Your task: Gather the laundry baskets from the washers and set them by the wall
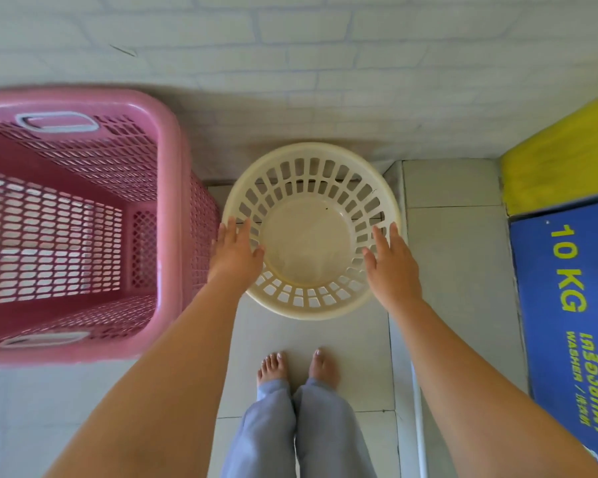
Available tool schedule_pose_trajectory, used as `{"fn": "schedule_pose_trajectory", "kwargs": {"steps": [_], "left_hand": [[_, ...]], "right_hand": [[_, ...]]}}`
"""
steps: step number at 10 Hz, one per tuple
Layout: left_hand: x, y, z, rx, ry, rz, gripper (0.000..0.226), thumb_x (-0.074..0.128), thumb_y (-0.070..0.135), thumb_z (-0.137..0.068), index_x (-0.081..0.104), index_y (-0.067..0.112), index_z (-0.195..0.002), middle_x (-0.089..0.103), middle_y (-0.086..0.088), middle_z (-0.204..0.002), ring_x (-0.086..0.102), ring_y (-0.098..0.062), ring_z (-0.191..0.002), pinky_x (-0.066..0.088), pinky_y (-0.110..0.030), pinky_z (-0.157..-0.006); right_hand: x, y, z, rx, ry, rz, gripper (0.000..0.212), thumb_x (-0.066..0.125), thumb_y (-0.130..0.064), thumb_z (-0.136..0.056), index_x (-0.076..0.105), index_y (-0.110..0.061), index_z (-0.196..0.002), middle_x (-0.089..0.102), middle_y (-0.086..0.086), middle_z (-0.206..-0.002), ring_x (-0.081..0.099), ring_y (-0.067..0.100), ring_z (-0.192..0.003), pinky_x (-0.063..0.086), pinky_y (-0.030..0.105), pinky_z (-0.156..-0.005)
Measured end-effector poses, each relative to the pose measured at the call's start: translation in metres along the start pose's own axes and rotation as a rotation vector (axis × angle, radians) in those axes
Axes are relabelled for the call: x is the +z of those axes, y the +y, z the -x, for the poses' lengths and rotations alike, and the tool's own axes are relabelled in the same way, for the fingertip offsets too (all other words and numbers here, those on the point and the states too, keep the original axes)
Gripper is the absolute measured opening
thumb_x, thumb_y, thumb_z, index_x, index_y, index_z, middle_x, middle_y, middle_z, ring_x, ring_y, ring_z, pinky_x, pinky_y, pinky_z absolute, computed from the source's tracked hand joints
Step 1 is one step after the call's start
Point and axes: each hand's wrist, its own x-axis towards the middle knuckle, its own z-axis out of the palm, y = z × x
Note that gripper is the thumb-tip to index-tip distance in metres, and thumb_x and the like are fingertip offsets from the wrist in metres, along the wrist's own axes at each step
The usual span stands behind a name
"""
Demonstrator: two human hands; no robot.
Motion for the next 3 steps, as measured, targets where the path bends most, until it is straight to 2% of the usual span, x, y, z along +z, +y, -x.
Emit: {"fn": "schedule_pose_trajectory", "kwargs": {"steps": [1, 3], "left_hand": [[-0.029, 0.003, 0.043, 0.058, 0.04, -0.033, 0.061, 0.032, 0.041, -0.1, 0.011, 0.021, -0.153, 0.0, -0.007, -0.163, -0.004, -0.025, -0.15, 0.003, -0.044, -0.122], [-0.104, 0.009, 0.114, 0.139, 0.169, -0.071, 0.059, 0.026, 0.041, -0.101, 0.01, 0.019, -0.154, 0.002, -0.007, -0.163, -0.003, -0.024, -0.15, 0.003, -0.044, -0.122]], "right_hand": [[-0.039, -0.017, 0.029, -0.053, -0.014, 0.017, 0.053, 0.031, -0.037, -0.101, 0.024, -0.02, -0.151, 0.015, 0.01, -0.16, 0.024, 0.028, -0.144, 0.027, 0.04, -0.113], [-0.121, -0.071, 0.078, -0.189, 0.063, 0.017, 0.055, 0.027, -0.04, -0.101, 0.021, -0.019, -0.151, 0.016, 0.008, -0.16, 0.02, 0.024, -0.146, 0.027, 0.041, -0.116]]}}
